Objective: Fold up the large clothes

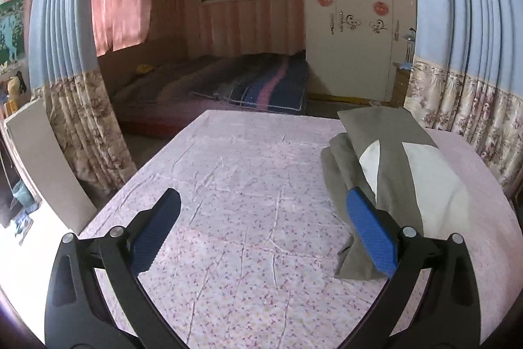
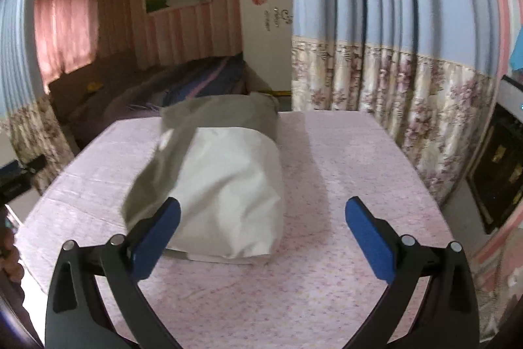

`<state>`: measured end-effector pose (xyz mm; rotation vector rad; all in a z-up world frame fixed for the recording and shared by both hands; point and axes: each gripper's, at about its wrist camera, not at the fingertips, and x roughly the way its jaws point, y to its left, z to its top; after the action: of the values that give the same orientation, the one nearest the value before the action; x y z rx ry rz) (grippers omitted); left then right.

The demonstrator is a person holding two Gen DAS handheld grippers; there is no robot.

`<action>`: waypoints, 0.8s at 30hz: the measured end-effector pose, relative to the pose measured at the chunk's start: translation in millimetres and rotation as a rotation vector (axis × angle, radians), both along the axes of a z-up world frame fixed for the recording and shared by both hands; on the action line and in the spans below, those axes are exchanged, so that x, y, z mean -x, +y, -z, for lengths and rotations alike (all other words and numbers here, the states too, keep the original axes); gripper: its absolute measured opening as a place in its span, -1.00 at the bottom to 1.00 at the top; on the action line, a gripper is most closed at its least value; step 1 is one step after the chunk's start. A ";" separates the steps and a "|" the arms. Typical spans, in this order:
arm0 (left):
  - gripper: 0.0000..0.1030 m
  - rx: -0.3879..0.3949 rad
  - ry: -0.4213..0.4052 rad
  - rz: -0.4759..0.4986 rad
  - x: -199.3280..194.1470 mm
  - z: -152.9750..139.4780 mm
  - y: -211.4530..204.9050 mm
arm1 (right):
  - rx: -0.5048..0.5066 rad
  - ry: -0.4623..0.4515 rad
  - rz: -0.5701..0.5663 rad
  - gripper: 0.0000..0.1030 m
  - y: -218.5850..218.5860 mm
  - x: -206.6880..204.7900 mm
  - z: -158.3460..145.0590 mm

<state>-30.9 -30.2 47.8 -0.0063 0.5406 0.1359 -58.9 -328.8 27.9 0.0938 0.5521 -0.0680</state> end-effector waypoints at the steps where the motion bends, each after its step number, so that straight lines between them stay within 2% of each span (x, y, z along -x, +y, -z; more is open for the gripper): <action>1: 0.94 0.009 0.012 0.013 -0.3 0.3 -1.2 | -0.004 0.004 -0.006 0.96 2.0 -0.4 0.3; 4: 0.94 0.004 0.038 0.053 0.7 -0.9 -8.9 | 0.010 0.029 0.000 0.96 10.1 -1.8 1.1; 9: 0.94 -0.048 0.011 0.078 10.5 -11.8 -21.6 | -0.013 0.053 -0.016 0.96 17.7 3.7 -4.8; 11: 0.94 -0.045 0.009 0.086 12.3 -16.4 -21.5 | -0.028 0.054 -0.014 0.96 18.5 6.5 -8.5; 16: 0.94 -0.043 -0.008 0.088 17.7 -26.6 -19.2 | 0.016 0.072 0.020 0.96 27.7 8.7 -16.7; 24: 0.94 -0.025 -0.026 0.099 24.7 -37.4 -13.7 | 0.030 0.067 0.037 0.96 33.4 9.0 -24.3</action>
<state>-55.7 -43.8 85.3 0.0431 0.5122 0.0462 -67.9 -295.4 52.2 0.0732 0.6158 -0.1157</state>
